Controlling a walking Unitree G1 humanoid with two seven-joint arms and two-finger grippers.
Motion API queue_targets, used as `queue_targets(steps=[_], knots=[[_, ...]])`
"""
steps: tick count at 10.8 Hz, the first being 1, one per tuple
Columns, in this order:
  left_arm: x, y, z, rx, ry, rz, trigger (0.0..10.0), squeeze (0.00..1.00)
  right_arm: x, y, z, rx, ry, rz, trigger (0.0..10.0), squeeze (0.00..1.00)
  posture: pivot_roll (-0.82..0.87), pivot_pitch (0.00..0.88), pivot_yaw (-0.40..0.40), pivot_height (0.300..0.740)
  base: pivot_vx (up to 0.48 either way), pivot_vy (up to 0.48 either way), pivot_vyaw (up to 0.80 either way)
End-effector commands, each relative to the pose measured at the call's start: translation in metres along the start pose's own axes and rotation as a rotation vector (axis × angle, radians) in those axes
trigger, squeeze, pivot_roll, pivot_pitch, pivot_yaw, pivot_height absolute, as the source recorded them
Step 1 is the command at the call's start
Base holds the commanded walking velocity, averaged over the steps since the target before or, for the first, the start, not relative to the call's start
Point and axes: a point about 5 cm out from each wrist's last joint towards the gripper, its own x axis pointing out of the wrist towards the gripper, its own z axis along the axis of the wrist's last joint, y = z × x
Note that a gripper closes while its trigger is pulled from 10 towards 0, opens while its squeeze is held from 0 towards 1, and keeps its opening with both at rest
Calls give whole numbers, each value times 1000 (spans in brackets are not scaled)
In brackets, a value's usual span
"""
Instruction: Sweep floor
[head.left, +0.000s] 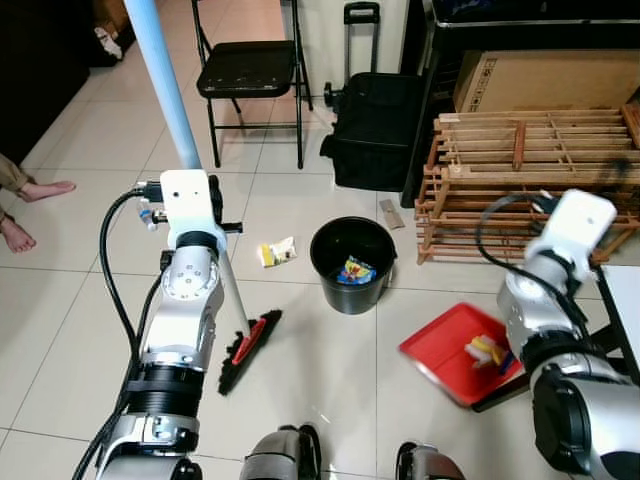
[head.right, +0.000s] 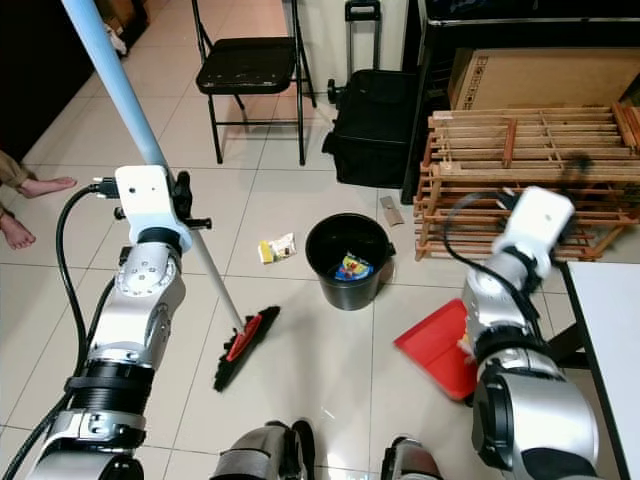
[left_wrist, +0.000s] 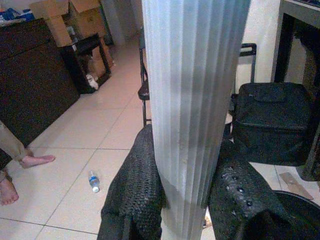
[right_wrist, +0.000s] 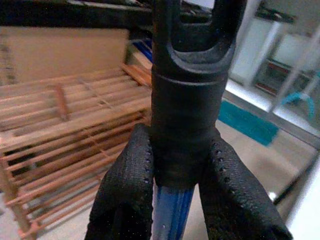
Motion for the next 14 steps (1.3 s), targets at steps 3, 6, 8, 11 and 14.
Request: queue_targets(steps=[3,6,8,11,14], knots=[[0,6,7,31,-34,32,10000,0,1,-17,-14,8,68,-111,10000,0,90,138,144,740,0,0,0],[-1,5,8,29,-35,36,10000,0,1,-29,-24,97,169,-228,10000,0,92,137,143,740,0,0,0],[-1,4,7,25,-32,33,10000,0,-1,-26,-27,249,243,-239,10000,0,90,136,142,740,0,0,0],[-1,3,7,19,-31,32,10000,0,-4,-14,-23,328,262,-189,10000,0,87,132,138,740,0,0,0],[0,3,8,17,-37,35,10000,0,-2,-10,-17,352,252,-167,10000,0,87,124,135,740,0,0,0]])
